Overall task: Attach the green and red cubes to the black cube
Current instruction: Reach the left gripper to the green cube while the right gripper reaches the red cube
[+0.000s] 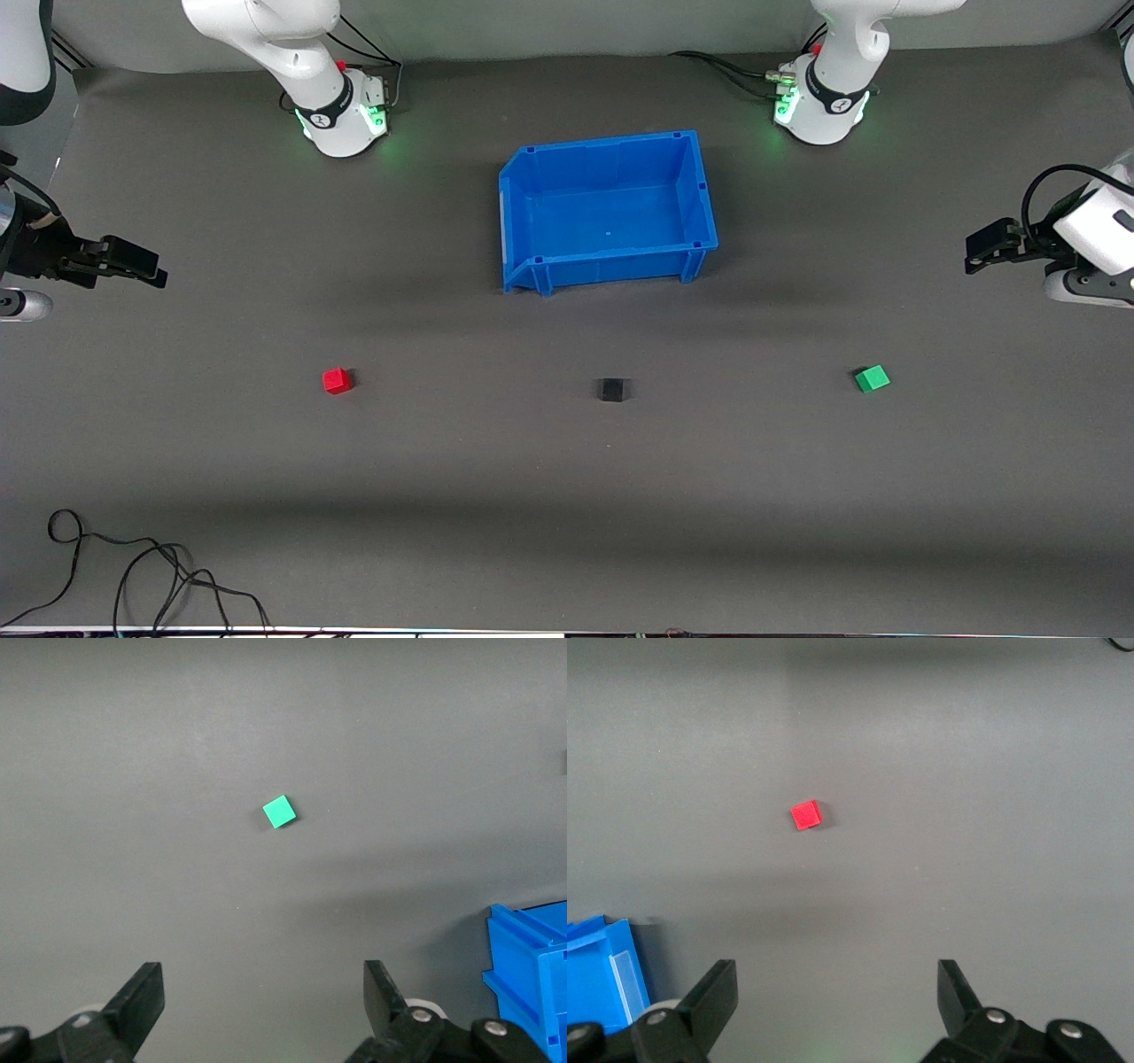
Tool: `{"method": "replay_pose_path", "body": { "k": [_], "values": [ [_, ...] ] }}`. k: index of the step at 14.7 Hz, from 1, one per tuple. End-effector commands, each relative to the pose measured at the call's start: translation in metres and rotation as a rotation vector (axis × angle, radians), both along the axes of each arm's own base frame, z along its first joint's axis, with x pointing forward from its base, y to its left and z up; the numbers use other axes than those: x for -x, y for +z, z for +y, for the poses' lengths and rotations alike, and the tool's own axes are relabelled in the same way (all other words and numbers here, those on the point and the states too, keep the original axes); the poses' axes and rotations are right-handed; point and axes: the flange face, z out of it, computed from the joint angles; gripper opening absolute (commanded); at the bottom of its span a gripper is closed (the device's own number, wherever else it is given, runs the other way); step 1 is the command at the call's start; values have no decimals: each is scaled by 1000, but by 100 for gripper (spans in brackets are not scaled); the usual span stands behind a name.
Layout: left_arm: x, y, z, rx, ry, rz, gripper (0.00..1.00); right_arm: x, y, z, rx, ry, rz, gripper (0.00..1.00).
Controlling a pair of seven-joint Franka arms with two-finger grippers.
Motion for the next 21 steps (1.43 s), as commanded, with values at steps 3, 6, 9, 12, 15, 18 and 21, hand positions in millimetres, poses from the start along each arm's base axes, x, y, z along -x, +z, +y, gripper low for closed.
{"method": "replay_pose_path", "body": {
  "k": [3,6,9,12,15,18,21],
  "values": [
    [0,10,-1,-4,-9,-3,100,-1,5,3,-1,10,-12,100],
    [-8,-5,2,10,30,10,100,-1,4,2,-1,12,-9,100],
    [-26,-33,1,3,142,3,99,-5,3,8,-1,15,-14,100],
    [-43,-76,-6,23,223,17,98,-6,5,6,-25,-154,-7,100],
    [-56,-139,0,18,284,9,98,-21,8,8,-21,-490,-9,100],
    [-73,-210,0,9,348,41,99,-27,4,11,-86,-721,26,100],
    [-85,-284,-8,-14,438,43,99,-34,-3,6,-122,-1038,85,100]
  ]
}}
